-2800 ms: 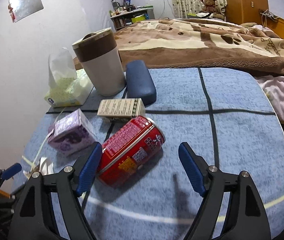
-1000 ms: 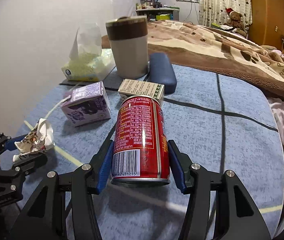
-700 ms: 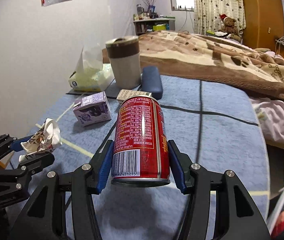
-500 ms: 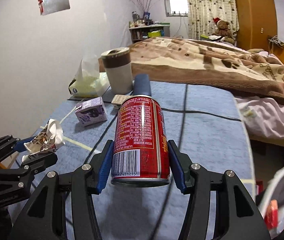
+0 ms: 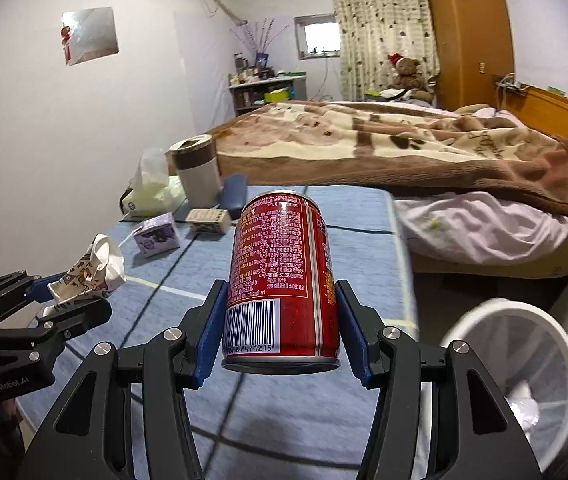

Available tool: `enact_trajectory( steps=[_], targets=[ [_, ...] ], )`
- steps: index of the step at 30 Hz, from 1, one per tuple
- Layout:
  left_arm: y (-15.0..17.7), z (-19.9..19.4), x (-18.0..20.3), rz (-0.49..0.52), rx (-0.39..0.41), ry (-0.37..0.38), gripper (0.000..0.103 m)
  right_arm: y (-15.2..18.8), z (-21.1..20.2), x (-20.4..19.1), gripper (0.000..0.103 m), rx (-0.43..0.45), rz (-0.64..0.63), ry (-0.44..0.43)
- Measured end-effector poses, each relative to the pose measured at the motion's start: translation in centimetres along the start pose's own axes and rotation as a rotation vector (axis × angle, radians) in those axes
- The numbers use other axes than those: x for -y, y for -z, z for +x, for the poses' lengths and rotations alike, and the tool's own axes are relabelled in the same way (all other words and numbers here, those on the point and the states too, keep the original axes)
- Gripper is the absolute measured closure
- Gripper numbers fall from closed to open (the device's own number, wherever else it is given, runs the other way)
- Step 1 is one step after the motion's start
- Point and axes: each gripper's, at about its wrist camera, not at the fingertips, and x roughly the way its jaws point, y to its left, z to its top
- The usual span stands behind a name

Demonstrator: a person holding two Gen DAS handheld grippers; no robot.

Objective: Collect trash
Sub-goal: 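Carry the red can and snack wrapper over the wastebasket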

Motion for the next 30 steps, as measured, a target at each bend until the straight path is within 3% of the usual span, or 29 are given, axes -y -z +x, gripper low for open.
enact_trajectory(
  steps=[19,30],
  targets=[
    [-1.1,1.6,12.5,0.102,0.023,0.232,0.051,3.1,-5.6,8.3,0.049,0.051,0.121,0.192],
    [-1.6,3.5,17.7,0.129,-0.002,0.307,0.051,4.8,-6.8,12.2,0.049,0.034,0.195,0.276]
  ],
)
